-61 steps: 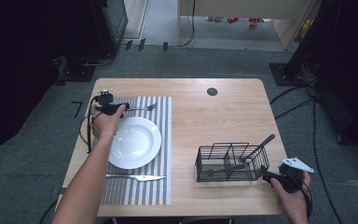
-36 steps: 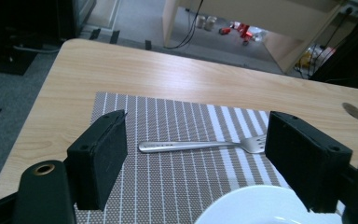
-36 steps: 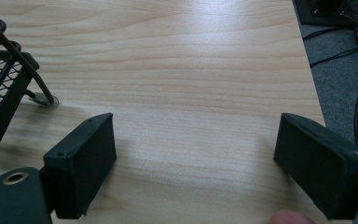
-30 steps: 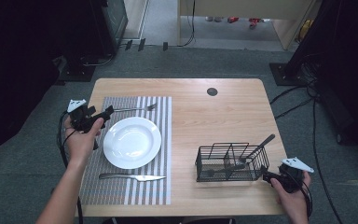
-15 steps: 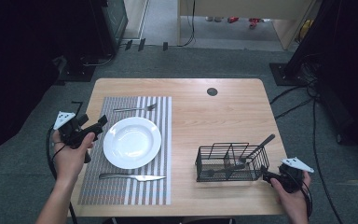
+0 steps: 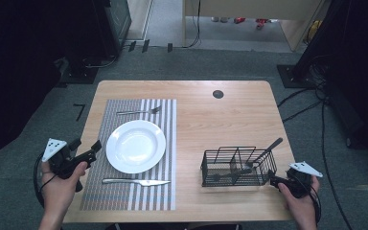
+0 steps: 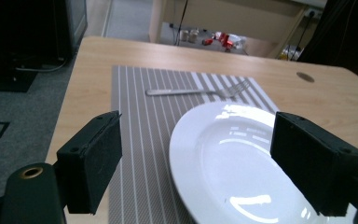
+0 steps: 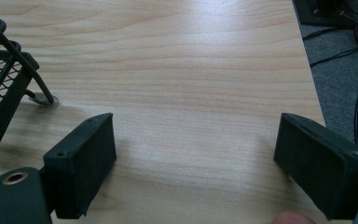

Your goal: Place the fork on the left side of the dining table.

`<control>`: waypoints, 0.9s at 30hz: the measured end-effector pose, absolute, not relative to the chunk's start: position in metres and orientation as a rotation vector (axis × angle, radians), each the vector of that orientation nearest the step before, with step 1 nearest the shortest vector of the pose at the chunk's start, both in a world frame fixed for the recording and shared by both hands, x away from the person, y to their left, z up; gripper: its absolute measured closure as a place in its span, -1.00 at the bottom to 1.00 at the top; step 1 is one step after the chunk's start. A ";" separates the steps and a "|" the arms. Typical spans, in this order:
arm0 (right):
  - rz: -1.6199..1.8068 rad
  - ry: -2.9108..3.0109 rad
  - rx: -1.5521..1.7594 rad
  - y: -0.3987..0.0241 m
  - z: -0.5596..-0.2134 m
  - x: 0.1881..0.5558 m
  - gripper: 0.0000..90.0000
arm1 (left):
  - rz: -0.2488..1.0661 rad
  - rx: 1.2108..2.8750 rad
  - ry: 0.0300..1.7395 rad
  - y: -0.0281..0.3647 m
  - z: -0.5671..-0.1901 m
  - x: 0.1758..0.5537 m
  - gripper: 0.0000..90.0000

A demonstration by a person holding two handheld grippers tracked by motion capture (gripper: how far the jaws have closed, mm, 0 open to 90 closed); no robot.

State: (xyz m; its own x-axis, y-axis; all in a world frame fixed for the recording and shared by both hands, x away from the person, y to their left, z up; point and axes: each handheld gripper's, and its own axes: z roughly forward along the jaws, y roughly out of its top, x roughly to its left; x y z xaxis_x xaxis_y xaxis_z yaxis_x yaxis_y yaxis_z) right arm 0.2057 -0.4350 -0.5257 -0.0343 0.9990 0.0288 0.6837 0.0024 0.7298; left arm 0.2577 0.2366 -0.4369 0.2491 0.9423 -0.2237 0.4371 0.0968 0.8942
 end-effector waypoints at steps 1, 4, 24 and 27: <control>0.797 1.770 1.732 -0.435 -0.526 0.206 -0.73 | 0.630 1.507 1.357 0.239 -0.440 0.254 -0.63; 0.797 1.770 1.732 -0.435 -0.526 0.206 -0.73 | 0.621 1.511 1.374 0.243 -0.447 0.246 -0.63; 0.796 1.770 1.731 -0.435 -0.526 0.206 -0.73 | 0.563 1.691 1.516 0.245 -0.503 0.241 -0.68; 0.797 1.770 1.731 -0.435 -0.526 0.206 -0.73 | 0.570 1.703 1.535 0.244 -0.508 0.243 -0.68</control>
State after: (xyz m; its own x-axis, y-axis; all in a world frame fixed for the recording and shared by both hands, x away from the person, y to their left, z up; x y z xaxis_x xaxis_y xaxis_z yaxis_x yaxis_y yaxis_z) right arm 0.2057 -0.4351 -0.5257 -0.0343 0.9990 0.0286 0.6837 0.0026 0.7298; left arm 0.2430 0.2444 -0.5082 0.1775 0.9712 -0.1592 0.6321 0.0115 0.7748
